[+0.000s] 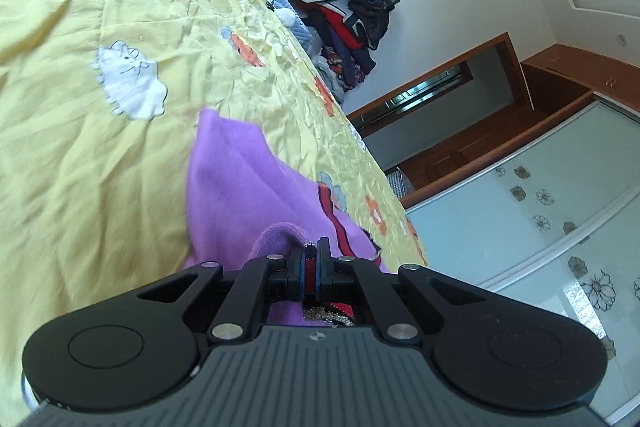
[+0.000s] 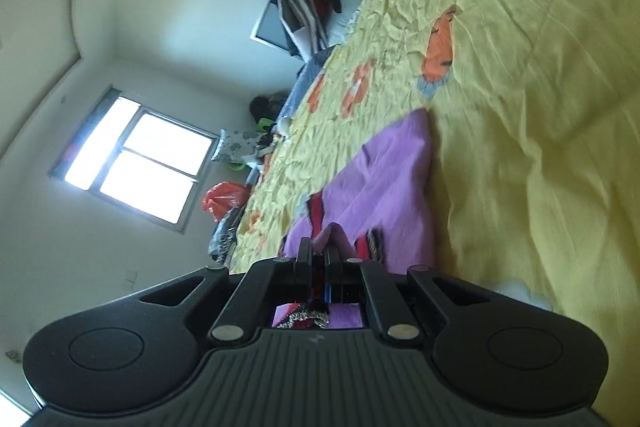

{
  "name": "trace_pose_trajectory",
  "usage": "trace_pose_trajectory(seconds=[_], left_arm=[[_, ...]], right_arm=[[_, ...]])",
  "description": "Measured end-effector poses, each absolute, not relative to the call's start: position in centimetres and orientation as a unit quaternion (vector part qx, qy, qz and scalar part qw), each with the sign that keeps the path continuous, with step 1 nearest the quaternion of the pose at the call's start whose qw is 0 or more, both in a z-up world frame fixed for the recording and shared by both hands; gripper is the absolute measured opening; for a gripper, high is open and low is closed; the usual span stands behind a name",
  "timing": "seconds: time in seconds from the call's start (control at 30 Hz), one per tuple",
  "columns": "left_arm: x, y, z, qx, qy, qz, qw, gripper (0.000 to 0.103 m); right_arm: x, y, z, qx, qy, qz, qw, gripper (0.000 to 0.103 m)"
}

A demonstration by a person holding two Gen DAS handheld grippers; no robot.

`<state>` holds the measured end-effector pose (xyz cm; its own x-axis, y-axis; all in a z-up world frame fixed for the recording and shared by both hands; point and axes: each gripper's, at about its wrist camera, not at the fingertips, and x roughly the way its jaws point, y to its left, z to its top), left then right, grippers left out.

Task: Fold small clothes
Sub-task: 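Lift the hem with both tools and fold it over toward the collar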

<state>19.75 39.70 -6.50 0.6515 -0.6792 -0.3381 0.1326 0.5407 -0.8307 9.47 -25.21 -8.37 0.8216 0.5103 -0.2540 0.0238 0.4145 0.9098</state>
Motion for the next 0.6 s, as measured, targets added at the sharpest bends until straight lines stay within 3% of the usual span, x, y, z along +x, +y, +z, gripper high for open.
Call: trace_pose_trajectory(seconds=[0.33,0.43,0.47,0.5,0.53,0.6], left_arm=[[25.4,38.0,-7.7,-0.401,0.368,-0.228,0.808,0.003],[26.5,37.1,-7.9,-0.387,0.381,-0.227,0.808,0.003],[26.7,36.9,-7.9,-0.384,0.386,-0.226,0.808,0.003],[26.8,36.8,-7.9,-0.380,0.388,-0.229,0.808,0.003],[26.7,36.8,-7.8,-0.376,0.388,-0.228,0.810,0.003],[26.7,36.9,-8.0,-0.378,0.393,-0.225,0.807,0.003]], right_arm=[[13.7,-27.0,-9.8,0.516,0.283,0.119,0.800,0.006],[14.5,-25.1,-7.0,0.385,0.308,0.143,0.858,0.013],[14.7,-24.1,-6.1,0.330,0.319,0.150,0.876,0.040],[14.9,-23.2,-5.3,0.275,0.324,0.153,0.892,0.082],[14.9,-22.2,-4.6,0.222,0.321,0.151,0.908,0.094],[15.1,-20.7,-3.8,0.149,0.318,0.163,0.922,0.095]])
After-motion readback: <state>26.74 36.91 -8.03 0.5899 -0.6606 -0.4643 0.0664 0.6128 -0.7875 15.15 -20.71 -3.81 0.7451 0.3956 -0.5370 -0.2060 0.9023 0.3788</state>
